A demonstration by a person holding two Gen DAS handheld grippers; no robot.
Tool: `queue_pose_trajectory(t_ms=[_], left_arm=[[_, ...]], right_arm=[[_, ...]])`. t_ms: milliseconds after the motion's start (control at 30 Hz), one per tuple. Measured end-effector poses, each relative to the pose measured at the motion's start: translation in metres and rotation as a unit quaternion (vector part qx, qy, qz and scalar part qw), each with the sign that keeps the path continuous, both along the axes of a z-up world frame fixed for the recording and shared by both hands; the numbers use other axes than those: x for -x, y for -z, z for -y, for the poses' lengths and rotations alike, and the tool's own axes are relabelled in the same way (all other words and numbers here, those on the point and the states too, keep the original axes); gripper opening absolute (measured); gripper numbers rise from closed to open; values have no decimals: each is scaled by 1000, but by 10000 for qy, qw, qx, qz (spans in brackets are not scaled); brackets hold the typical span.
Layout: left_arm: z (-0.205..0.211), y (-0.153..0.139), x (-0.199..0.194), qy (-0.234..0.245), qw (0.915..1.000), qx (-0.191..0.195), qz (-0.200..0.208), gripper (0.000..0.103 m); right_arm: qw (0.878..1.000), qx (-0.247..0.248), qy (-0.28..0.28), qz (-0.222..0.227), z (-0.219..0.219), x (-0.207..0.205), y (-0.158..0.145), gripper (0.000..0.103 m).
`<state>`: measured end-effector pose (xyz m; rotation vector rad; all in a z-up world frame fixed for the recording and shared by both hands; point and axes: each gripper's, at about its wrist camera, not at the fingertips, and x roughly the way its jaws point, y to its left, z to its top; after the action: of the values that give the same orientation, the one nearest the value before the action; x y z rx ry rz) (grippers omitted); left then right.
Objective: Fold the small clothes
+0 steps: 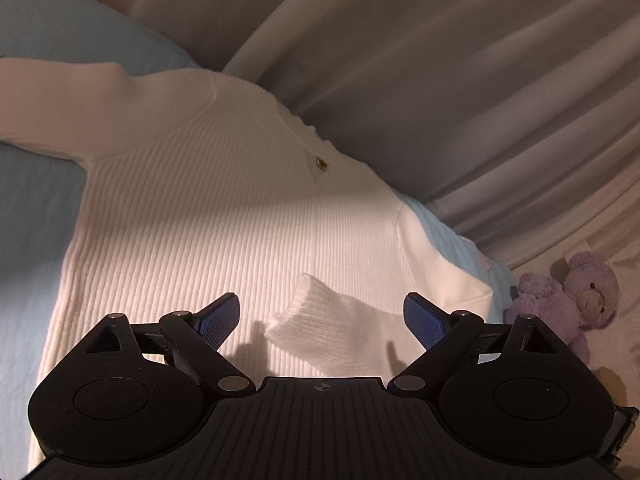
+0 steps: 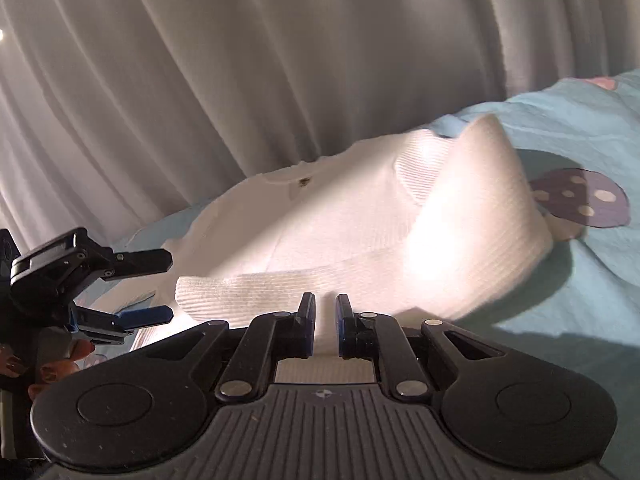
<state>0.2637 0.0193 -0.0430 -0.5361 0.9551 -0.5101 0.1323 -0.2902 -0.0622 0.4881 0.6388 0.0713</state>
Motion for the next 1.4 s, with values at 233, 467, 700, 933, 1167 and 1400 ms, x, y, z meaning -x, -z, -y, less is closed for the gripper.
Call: queue_pose_trajectory(t_ms=[233, 467, 700, 933, 1167, 1400], left_arm=[[-2, 33, -22, 25, 9993, 28, -370, 67], [21, 39, -23, 447, 9971, 178, -584, 42], [29, 4, -29, 316, 9992, -242, 91, 10], [-6, -42, -64, -880, 9795, -1337, 1224, 12], [-10, 4, -85, -606, 9887, -1188, 680, 27], [-3, 24, -96, -215, 9868, -1521, 505, 31]], right_arm=[[9985, -351, 418, -55, 23, 29, 5, 11], [9968, -718, 357, -36, 35, 29, 16, 12], [9976, -459, 524, 22, 60, 21, 2, 27], [9970, -137, 753, -64, 79, -17, -10, 36], [9966, 46, 691, -454, 85, -87, 4, 36], [9967, 14, 575, -568, 85, -120, 18, 36]])
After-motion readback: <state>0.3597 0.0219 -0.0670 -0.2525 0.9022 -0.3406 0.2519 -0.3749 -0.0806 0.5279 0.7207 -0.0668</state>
